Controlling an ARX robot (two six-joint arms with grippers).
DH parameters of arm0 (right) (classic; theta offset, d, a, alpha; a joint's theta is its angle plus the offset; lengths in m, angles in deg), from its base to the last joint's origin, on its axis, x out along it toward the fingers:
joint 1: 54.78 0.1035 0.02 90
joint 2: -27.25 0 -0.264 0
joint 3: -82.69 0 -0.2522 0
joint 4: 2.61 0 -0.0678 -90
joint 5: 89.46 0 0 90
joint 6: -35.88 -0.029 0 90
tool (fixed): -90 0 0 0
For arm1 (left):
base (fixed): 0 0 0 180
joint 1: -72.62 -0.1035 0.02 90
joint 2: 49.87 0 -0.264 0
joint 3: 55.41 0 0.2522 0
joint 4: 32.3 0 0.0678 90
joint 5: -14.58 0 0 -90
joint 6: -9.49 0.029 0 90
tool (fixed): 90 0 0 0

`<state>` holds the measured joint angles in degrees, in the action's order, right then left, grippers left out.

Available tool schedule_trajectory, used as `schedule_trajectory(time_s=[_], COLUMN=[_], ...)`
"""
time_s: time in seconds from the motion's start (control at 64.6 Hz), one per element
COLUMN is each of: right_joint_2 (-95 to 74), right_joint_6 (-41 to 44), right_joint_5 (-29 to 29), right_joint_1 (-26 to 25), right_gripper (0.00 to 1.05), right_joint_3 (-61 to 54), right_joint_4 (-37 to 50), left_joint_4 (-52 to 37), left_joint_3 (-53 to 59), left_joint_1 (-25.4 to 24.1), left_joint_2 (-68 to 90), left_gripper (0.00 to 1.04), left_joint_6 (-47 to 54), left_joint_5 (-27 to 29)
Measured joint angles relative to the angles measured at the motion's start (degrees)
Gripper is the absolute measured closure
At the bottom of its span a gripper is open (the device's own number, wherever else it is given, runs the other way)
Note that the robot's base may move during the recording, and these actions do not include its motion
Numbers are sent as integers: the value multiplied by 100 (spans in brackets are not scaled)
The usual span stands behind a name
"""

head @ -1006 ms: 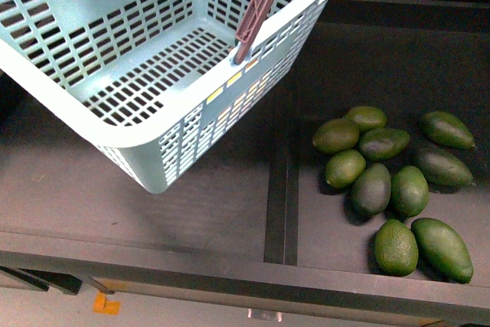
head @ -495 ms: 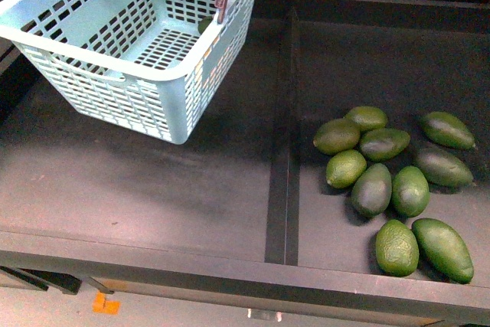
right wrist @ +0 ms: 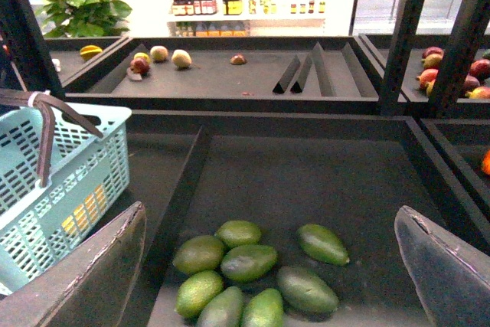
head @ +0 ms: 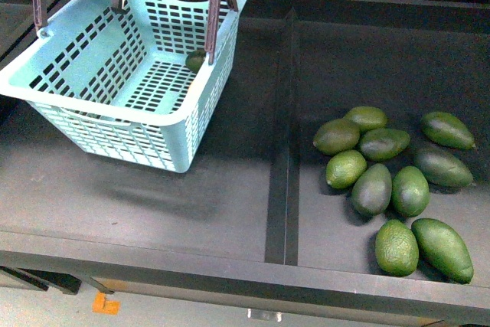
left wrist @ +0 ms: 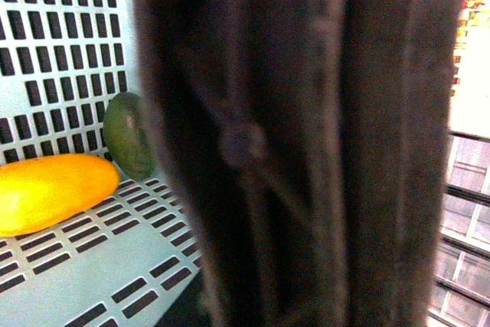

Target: Pick mango and avocado into basket

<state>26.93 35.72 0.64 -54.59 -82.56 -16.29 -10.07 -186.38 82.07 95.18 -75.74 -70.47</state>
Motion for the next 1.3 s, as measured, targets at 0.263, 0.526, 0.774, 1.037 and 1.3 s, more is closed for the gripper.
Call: schedule_trajectory(time_s=[0.263,0.526,0.774,1.037,1.3], right_joint_2=[0,0,0,0,0], right_joint_6=[0,0,0,2,0], right_joint_5=[0,0,0,0,2], right_joint_1=[0,0,0,0,0], right_gripper=[9,9,9,9,9], right_joint_3=[0,0,0,0,0], right_joint_4=[0,0,0,0,0], left_joint_4=[216,-2044,-6463,-6944,-7106], left_joint_3=[623,3530,7219,9265,10786], left_joint_1=[-111,-151,-411,-601,-929], left_joint_2=[-841,-2944,-4518,-5908,-7217], left_gripper=[31,21,72,103,103], left_joint_6=[136,2253,7792,8400,8439], left_joint_5=[505,315,33,-181,-494])
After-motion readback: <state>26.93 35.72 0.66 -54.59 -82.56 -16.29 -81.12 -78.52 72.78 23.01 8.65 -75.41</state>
